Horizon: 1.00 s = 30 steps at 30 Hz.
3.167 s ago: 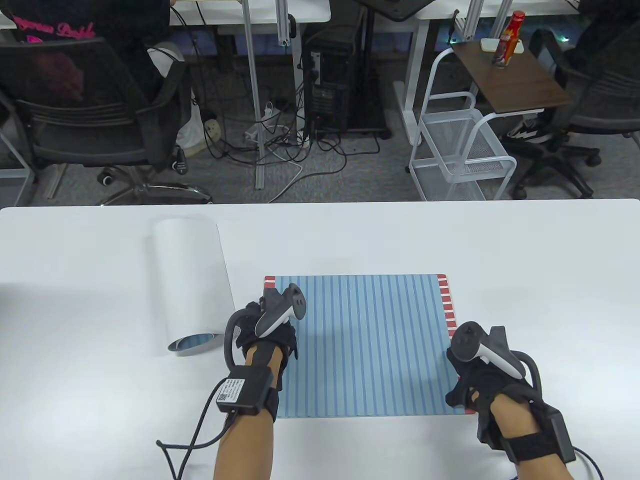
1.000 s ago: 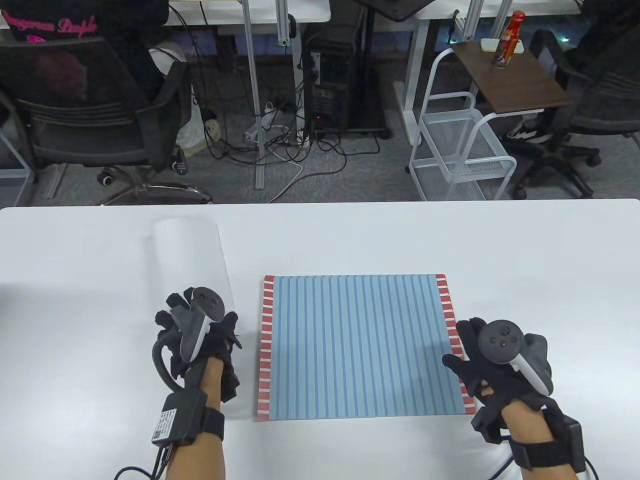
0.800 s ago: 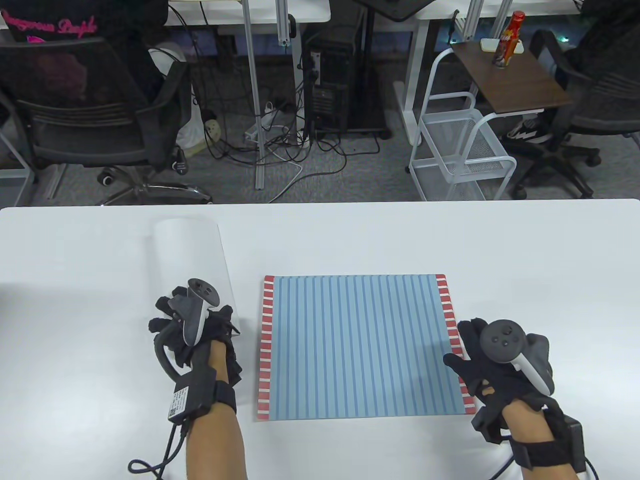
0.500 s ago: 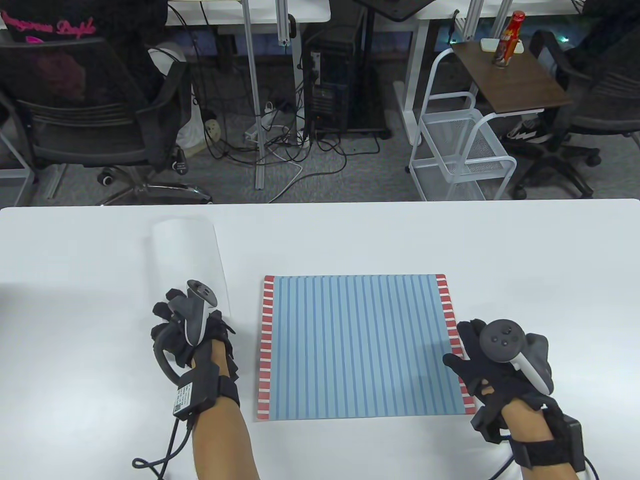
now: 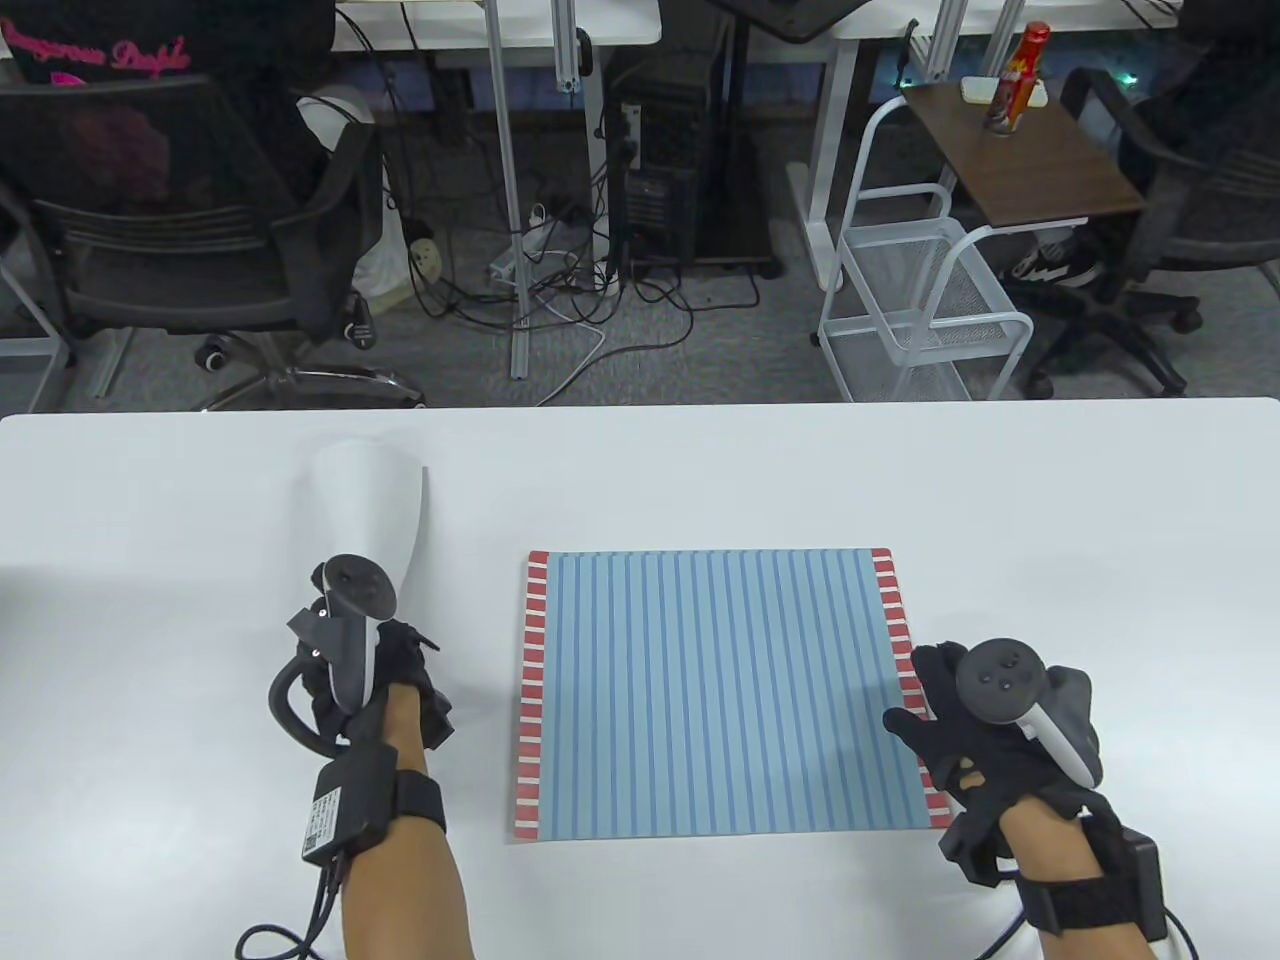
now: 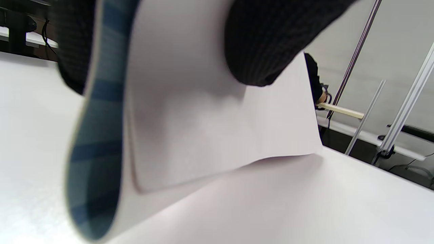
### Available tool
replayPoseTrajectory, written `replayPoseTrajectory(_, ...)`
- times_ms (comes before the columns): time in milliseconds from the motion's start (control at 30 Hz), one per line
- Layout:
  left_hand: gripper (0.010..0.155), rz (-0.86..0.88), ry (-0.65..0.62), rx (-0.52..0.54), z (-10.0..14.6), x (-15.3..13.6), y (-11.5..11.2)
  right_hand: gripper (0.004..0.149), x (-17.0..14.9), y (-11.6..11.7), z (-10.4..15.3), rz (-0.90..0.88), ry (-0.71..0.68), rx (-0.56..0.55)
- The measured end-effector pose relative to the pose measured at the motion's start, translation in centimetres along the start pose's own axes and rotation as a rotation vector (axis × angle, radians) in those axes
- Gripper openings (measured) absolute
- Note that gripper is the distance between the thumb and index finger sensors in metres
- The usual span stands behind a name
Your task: Unroll mouse pads and stack together
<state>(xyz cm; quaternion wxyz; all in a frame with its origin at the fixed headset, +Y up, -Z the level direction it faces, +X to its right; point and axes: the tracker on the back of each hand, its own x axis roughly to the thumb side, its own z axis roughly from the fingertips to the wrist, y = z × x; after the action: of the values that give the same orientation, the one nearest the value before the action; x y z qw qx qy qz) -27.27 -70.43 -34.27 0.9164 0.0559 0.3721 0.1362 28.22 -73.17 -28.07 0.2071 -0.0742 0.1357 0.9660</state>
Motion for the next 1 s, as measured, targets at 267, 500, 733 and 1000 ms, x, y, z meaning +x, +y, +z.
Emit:
replayPoseTrajectory(267,0.068,0.194,-0.147,-0.009,3.3,1.2,2.2,0.074,0.2,0.3,-0.1,-0.003,0.000,0.002)
replayPoseTrajectory(500,0.067,0.426,-0.303,-0.087,8.3,2.6,2.2,0.073,0.8,0.6,0.1,-0.017,-0.023,-0.005)
replayPoseTrajectory(733,0.067,0.670,-0.404,-0.302,11.8,3.3,1.0,0.072,2.7,1.0,0.7,-0.083,-0.093,0.002)
replayPoseTrajectory(1000,0.068,0.992,-0.414,-0.792,14.2,4.2,-3.2,0.069,7.5,1.3,0.9,-0.299,-0.209,0.035)
